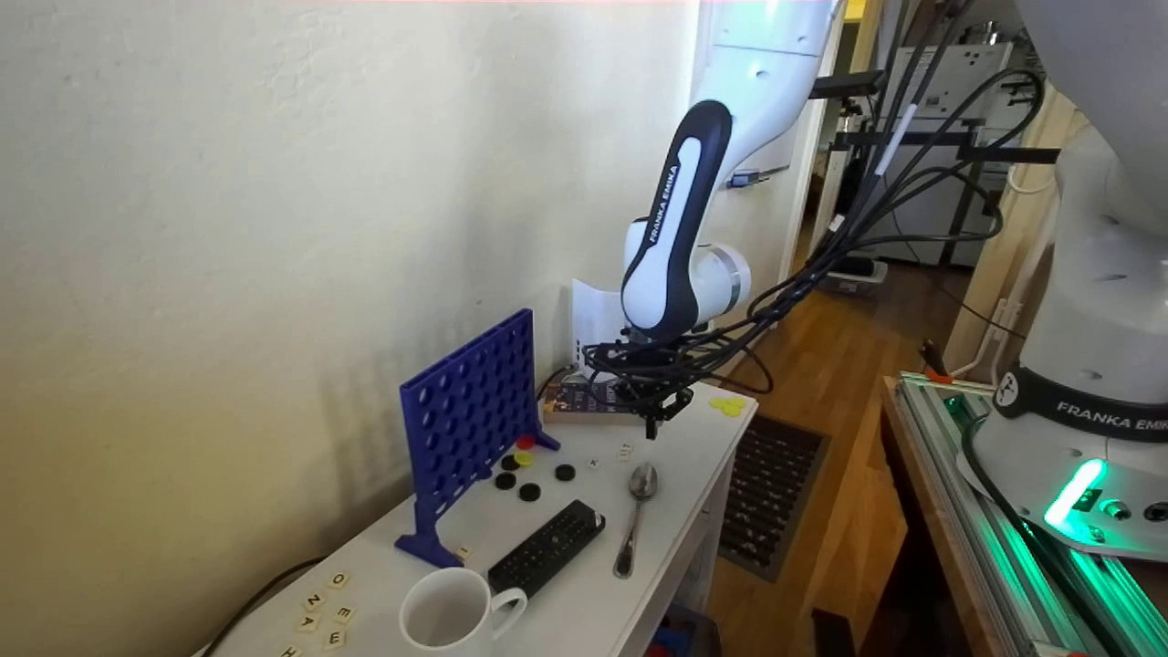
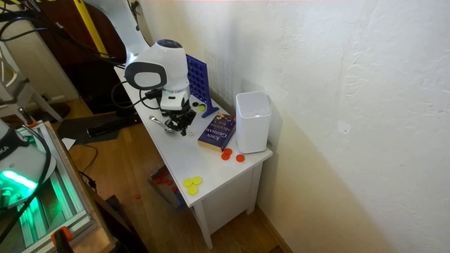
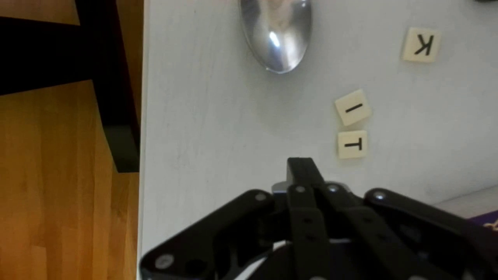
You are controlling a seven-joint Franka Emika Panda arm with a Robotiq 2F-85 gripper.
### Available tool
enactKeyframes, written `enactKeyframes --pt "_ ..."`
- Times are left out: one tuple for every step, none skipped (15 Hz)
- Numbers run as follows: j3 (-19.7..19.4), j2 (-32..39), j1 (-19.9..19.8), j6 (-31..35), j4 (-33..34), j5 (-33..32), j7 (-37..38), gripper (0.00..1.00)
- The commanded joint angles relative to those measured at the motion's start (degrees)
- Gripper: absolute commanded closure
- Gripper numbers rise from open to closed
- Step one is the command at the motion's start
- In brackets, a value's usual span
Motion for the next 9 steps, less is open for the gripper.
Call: enactKeyframes --pt "2.4 -0.9 -2.0 1.7 -1.7 1.1 -2.2 1.0" --pt "3.7 -0.2 -3.2 2.6 -1.3 1.5 -3.2 1.0" --pt "4.1 0.3 -3.4 3.0 -0.9 1.6 -3.4 1.0" --pt "5.0 1.0 -4.1 4.0 -0.5 2.2 -3.7 1.0" --pt "5.8 1.6 -4.5 5.3 -0.2 2.6 -3.9 1.0" --pt "6.1 2.1 -4.6 6.4 0.1 2.7 -3.9 1.0" --pt "5.7 2.8 -4.0 7.1 0.4 2.5 -3.4 1.0" --pt "5.0 3.4 -3.1 8.0 0.5 2.3 -2.9 1.0" --pt "4.6 4.0 -2.6 8.3 0.8 2.1 -2.6 1.0"
